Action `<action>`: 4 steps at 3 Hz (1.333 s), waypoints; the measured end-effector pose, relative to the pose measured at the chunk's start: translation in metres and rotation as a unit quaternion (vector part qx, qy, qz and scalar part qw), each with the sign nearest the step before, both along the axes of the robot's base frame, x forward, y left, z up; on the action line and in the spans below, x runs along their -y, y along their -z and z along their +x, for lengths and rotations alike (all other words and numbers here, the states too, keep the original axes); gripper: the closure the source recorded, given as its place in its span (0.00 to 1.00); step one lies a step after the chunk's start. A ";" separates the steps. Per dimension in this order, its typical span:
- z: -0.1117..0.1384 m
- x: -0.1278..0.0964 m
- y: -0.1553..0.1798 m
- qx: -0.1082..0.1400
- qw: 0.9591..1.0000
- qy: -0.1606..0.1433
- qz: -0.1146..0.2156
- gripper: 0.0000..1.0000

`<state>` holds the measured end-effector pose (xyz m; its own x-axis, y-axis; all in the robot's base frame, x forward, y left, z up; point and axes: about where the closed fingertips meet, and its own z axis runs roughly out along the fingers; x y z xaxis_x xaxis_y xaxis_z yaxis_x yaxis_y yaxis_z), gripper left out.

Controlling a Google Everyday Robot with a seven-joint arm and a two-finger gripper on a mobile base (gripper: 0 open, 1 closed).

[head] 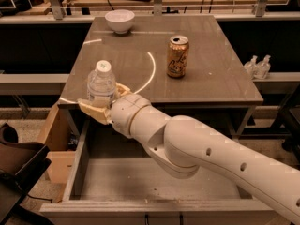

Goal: Place blue plastic bottle into top drawer

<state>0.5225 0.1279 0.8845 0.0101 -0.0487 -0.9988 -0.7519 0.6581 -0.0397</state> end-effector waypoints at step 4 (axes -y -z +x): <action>-0.001 -0.004 -0.005 0.001 1.000 -0.004 -0.001 1.00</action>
Offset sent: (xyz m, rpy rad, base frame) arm -0.0004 0.0010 0.0005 -0.0002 -0.0008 0.0018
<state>0.5210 0.1318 0.8891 0.0127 -0.0508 -0.9986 -0.7570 0.6520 -0.0428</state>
